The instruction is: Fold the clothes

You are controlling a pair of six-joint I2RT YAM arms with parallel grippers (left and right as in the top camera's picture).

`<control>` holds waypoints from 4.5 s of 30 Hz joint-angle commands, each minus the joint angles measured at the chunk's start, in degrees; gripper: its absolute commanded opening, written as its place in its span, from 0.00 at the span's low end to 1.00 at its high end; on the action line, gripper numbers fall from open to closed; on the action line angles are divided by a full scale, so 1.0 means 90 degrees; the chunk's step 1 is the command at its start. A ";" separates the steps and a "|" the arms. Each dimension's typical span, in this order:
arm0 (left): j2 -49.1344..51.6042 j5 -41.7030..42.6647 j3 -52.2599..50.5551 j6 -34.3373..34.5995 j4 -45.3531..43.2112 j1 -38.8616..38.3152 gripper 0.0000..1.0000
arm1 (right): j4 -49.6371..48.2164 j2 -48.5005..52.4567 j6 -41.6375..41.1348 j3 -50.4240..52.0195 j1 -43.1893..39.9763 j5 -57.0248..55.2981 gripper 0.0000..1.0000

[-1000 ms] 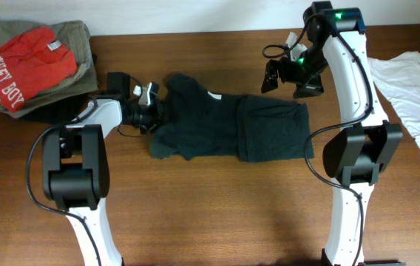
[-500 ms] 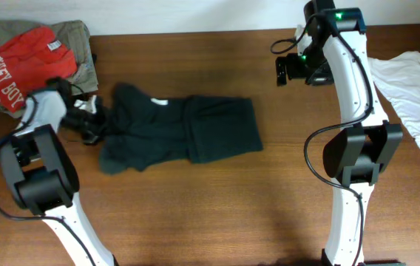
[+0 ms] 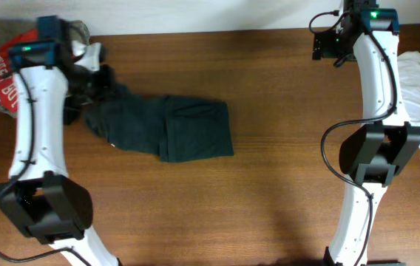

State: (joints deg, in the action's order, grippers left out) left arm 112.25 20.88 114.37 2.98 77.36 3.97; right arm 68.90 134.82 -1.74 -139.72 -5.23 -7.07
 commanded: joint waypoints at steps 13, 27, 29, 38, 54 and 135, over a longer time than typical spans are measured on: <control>0.1394 -0.0750 0.0112 0.0930 -0.1367 -0.2951 0.00 | 0.0002 -0.0148 -0.0024 -0.0119 0.0036 -0.0056 0.99; 0.2254 -0.0750 0.0121 0.1093 -0.2093 -0.3900 0.67 | 0.0002 -0.0148 -0.0022 -0.0119 0.0036 -0.0056 0.99; 0.2251 -0.0753 0.0279 0.1083 -0.1950 -0.3912 0.67 | 0.0002 -0.0148 -0.0022 -0.0119 0.0036 -0.0056 0.99; 0.2198 -0.1855 0.3606 0.0306 0.0617 -0.3376 0.99 | 0.0002 -0.0148 -0.0022 -0.0119 0.0036 -0.0056 0.99; 0.3580 -0.1583 0.3164 0.0333 0.1258 -0.2035 0.77 | 0.0005 -0.0148 -0.0024 -0.0119 0.0036 -0.0056 0.99; 0.2443 -0.1052 0.1865 0.0585 0.1795 -0.2208 0.72 | 0.0005 -0.0148 -0.0022 -0.0119 0.0036 -0.0056 0.99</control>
State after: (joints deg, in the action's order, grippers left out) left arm 136.05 7.46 135.11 7.75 93.67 -15.90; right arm 68.93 134.82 -1.74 -139.72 -5.15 -7.05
